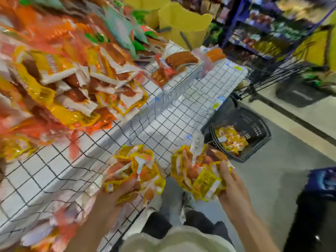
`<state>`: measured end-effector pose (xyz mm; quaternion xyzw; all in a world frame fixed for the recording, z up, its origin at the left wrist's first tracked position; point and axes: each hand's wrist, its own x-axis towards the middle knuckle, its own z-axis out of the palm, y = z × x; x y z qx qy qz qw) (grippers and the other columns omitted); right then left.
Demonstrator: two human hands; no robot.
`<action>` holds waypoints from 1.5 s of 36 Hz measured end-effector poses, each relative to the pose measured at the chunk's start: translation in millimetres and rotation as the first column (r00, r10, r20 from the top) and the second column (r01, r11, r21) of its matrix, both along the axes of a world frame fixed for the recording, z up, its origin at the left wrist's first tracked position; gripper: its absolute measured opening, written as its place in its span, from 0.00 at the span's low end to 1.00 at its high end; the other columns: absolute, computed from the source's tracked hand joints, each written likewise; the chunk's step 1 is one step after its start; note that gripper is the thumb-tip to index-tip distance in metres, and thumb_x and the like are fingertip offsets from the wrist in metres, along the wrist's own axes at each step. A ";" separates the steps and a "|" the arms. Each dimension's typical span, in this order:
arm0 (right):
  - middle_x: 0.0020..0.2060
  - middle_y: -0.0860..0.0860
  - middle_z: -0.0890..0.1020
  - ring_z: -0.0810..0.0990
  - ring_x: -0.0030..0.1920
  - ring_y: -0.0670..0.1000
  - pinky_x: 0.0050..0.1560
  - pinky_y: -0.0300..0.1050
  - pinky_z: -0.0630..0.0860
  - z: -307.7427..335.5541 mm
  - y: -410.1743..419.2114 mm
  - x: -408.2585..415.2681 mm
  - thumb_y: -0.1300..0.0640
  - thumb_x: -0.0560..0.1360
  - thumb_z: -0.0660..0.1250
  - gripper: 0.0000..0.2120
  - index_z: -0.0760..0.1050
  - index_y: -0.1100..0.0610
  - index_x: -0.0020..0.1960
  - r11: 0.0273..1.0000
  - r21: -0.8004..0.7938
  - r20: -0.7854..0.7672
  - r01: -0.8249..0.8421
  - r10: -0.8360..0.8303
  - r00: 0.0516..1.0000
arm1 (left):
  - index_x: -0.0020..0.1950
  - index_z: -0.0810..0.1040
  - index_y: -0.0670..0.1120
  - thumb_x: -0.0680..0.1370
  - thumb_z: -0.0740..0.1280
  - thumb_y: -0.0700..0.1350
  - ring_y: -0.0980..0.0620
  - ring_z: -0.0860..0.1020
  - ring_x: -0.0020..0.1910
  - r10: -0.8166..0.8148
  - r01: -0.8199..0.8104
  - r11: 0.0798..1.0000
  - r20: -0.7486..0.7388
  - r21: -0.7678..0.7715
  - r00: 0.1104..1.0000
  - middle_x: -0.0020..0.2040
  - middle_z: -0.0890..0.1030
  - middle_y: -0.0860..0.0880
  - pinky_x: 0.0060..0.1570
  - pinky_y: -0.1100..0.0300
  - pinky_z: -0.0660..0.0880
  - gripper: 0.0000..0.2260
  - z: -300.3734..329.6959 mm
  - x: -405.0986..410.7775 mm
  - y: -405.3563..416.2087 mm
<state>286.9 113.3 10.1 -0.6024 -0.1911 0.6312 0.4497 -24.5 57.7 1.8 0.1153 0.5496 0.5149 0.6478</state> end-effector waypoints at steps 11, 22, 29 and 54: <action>0.56 0.56 0.86 0.86 0.55 0.58 0.43 0.52 0.85 -3.1 5.3 114.0 0.45 0.75 0.69 0.19 0.83 0.54 0.60 0.974 0.014 -0.108 0.224 -0.221 0.969 | 0.58 0.82 0.41 0.69 0.71 0.35 0.39 0.85 0.44 -0.185 0.192 0.978 -0.080 0.085 0.979 0.49 0.85 0.38 0.36 0.48 0.83 0.17 18.5 131.6 72.3; 0.55 0.59 0.86 0.86 0.54 0.59 0.46 0.53 0.83 -2.3 25.8 286.9 0.44 0.74 0.68 0.16 0.85 0.51 0.55 0.927 0.046 -0.077 0.372 -0.368 0.927 | 0.64 0.81 0.47 0.70 0.76 0.43 0.42 0.84 0.53 -0.349 0.351 0.936 -0.064 0.030 0.935 0.56 0.85 0.42 0.44 0.49 0.82 0.22 -4.1 308.3 155.8; 0.55 0.56 0.86 0.86 0.56 0.57 0.57 0.59 0.81 -13.4 44.0 360.0 0.43 0.75 0.68 0.13 0.86 0.46 0.53 0.867 0.014 -0.041 0.499 -0.498 0.866 | 0.68 0.77 0.47 0.76 0.73 0.43 0.34 0.78 0.64 -0.491 0.491 0.871 -0.051 -0.018 0.870 0.65 0.80 0.37 0.64 0.30 0.71 0.21 -13.3 395.2 200.9; 0.52 0.50 0.87 0.87 0.52 0.51 0.53 0.52 0.84 -170.6 243.6 395.5 0.51 0.82 0.64 0.09 0.82 0.50 0.57 0.668 -0.251 0.184 0.701 -0.678 0.712 | 0.65 0.75 0.48 0.72 0.76 0.36 0.39 0.82 0.58 -0.575 0.533 0.812 -0.167 -0.237 0.801 0.59 0.83 0.40 0.56 0.37 0.79 0.24 -191.9 486.9 446.1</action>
